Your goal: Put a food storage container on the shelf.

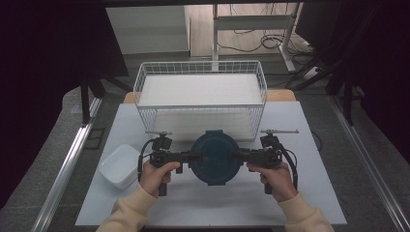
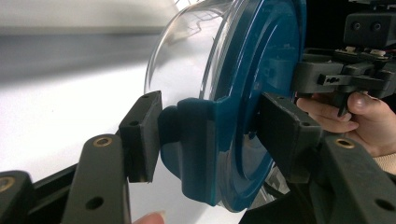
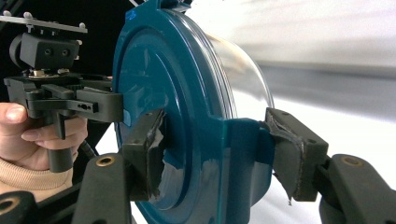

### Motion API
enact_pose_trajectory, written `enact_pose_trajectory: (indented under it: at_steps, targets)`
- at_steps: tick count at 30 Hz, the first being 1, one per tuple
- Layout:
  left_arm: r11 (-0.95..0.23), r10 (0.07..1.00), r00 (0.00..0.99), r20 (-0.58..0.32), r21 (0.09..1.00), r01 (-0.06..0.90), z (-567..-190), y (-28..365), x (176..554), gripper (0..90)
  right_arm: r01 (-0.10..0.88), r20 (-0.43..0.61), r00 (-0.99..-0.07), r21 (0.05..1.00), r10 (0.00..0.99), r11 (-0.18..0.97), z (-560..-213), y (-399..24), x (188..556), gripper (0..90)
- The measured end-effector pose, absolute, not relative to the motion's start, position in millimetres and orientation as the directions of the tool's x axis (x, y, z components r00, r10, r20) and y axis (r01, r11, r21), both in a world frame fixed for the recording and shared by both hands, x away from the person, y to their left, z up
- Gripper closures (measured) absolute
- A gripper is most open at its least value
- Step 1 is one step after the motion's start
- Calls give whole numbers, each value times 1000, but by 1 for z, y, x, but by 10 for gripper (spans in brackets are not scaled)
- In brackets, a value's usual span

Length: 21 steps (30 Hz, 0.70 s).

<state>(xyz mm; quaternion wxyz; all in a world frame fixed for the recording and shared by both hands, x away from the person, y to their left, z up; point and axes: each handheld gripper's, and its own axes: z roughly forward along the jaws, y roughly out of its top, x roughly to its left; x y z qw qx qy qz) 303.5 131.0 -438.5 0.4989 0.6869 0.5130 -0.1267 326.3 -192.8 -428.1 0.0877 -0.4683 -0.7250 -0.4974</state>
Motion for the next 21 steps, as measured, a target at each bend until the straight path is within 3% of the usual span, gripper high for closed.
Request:
enact_pose_trajectory:
  at_steps: [21]
  targets:
    - [32,583,468,-665,594,804,-403,138,319,420,736,570,-575,673,587,68,-394,-186,342,400]
